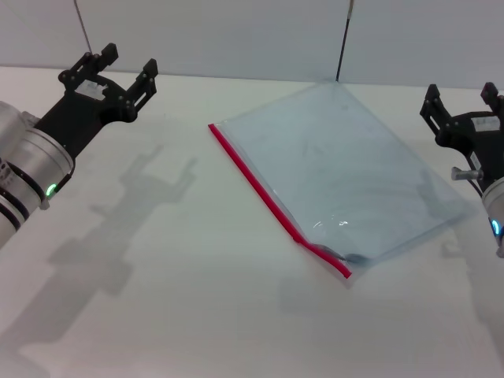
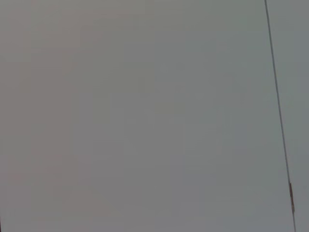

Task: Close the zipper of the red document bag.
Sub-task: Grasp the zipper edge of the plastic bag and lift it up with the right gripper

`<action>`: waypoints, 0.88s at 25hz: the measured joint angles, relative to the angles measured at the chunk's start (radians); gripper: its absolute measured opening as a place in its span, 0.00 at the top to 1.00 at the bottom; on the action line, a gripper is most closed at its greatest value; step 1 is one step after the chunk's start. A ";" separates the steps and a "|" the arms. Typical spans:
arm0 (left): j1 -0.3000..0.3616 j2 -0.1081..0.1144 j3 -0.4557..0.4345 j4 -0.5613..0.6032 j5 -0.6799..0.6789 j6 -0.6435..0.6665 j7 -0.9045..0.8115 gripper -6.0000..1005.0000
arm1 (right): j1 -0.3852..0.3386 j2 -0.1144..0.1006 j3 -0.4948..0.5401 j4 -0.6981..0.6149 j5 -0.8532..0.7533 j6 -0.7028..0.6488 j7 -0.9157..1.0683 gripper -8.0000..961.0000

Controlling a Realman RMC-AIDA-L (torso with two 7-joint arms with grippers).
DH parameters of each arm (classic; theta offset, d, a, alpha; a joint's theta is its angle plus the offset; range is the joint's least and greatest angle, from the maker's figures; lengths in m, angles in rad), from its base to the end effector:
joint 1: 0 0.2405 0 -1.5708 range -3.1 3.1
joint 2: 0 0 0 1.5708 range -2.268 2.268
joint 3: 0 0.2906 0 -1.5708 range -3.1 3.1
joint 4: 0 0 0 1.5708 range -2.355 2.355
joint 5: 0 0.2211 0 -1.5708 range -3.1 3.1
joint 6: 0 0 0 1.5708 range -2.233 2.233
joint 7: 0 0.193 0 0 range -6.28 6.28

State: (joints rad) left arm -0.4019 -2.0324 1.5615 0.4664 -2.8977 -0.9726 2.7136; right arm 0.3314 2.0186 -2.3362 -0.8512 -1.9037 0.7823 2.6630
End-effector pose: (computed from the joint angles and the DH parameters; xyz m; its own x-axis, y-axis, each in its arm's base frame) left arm -0.2979 0.4383 -0.0212 0.7350 -0.1028 0.6702 0.5862 -0.4003 -0.7043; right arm 0.2746 0.4163 -0.0759 0.7064 -0.0459 -0.7063 -0.7054 -0.1273 -0.6973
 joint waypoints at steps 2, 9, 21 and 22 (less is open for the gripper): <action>0.000 0.000 0.000 0.000 0.000 0.000 0.000 0.33 | 0.000 0.000 0.000 0.000 0.000 0.000 0.000 0.11; -0.001 0.000 -0.001 0.000 0.000 0.000 0.000 0.33 | 0.002 0.000 0.000 0.003 0.000 0.000 0.000 0.11; -0.005 0.000 -0.005 -0.019 -0.001 0.001 0.000 0.33 | 0.000 0.000 -0.005 -0.015 -0.002 -0.014 -0.002 0.12; -0.005 0.000 -0.006 -0.022 -0.001 0.001 0.000 0.33 | -0.003 -0.003 -0.006 -0.030 -0.008 -0.027 -0.004 0.12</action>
State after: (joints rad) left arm -0.4073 -2.0325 1.5554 0.4444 -2.8989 -0.9717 2.7136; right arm 0.3285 2.0157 -2.3427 -0.8813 -1.9112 0.7552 2.6592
